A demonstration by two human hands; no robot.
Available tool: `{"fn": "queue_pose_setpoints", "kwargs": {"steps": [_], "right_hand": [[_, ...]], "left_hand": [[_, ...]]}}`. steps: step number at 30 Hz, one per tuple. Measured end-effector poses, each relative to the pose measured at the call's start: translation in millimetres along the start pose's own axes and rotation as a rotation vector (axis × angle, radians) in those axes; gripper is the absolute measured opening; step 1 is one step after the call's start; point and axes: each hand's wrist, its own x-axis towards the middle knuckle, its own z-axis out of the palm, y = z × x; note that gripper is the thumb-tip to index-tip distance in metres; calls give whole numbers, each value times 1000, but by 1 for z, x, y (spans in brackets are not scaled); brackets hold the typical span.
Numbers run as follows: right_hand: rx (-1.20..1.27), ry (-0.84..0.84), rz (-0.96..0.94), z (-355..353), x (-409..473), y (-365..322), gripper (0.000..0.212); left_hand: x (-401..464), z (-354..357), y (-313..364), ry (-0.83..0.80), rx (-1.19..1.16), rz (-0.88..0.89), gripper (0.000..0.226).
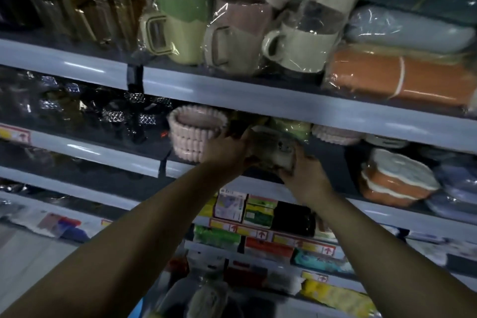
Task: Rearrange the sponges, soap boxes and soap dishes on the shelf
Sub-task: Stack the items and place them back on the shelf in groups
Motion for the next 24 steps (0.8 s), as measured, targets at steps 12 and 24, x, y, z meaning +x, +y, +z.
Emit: {"fn": "queue_pose_setpoints", "kwargs": {"steps": [12, 24], "right_hand": [[78, -231, -66, 52, 46, 16, 82], [-257, -156, -184, 34, 7, -6, 73]], "left_hand": [[11, 37, -3, -41, 453, 37, 60], [-37, 22, -8, -74, 267, 47, 59]]}}
